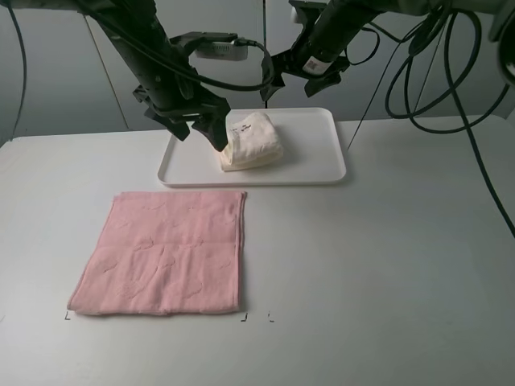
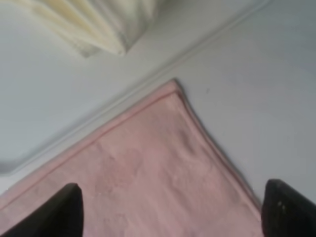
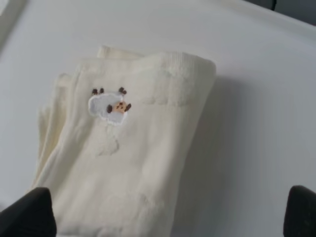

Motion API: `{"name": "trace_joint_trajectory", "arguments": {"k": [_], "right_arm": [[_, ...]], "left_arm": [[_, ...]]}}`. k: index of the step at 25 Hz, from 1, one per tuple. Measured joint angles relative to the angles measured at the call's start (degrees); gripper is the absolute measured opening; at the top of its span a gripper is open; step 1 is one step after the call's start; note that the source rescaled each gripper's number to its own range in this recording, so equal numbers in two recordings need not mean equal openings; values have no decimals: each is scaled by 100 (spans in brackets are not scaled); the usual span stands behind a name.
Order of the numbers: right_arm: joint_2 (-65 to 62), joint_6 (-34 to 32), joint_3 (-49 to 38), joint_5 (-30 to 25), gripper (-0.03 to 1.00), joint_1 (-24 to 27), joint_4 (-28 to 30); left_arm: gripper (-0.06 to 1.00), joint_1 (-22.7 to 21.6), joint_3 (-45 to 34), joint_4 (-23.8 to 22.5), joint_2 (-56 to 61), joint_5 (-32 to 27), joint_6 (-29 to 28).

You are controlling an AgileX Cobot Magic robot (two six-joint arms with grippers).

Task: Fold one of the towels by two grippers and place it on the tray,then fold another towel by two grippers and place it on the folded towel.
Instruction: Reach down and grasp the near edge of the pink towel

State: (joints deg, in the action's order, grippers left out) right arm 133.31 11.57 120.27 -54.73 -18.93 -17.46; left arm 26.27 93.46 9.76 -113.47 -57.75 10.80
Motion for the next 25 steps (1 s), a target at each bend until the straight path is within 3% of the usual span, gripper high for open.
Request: {"name": "trace_joint_trajectory", "arguments": {"k": [9, 14, 22, 25], "right_arm": [[-868, 66, -1001, -337, 98, -26, 136], [-1535, 143, -2097, -180, 98, -452, 296], [-2340, 466, -3286, -243, 98, -1446, 820], [-2363, 832, -3597, -253, 98, -1802, 885]], "left_arm": [[93, -1387, -2374, 485, 1941, 391, 1845], [93, -1492, -3216, 472, 2821, 465, 2838], [93, -1492, -4072, -664, 3443, 370, 4102], [93, -1492, -4255, -809, 3494, 297, 4741]]}}
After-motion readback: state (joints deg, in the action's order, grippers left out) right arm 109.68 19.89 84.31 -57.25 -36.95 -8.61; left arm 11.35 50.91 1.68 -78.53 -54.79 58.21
